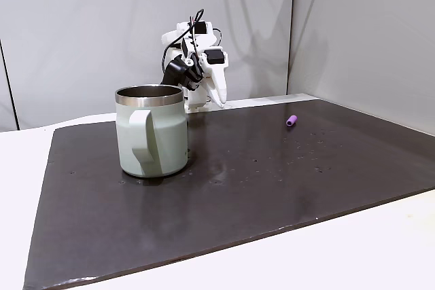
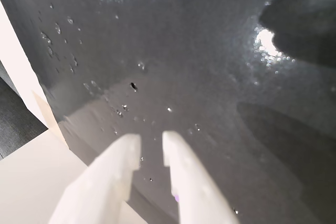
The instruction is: Grasp a pengrip and put it in the cup.
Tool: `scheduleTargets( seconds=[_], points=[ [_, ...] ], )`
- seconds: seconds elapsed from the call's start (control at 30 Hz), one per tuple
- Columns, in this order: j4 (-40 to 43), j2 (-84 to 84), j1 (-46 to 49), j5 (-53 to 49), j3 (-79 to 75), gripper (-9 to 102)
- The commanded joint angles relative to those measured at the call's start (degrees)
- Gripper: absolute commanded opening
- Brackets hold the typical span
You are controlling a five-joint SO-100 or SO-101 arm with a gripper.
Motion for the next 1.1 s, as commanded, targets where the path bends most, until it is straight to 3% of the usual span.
scheduleTargets(
  seconds=[0.0,0.4,0.57,0.73,1.07],
  points=[
    [-1.4,0.5,-0.4,-1.0,-0.3,0],
    [-1.4,0.5,-0.5,-0.9,-0.3,0],
    [-5.5,0.5,2.8,-1.7,-2.3,0],
    [-4.5,-3.0,0.1,-1.8,-12.3,0],
    [0.6,-32.4,-4.5,1.9,-41.2,0]
  ],
)
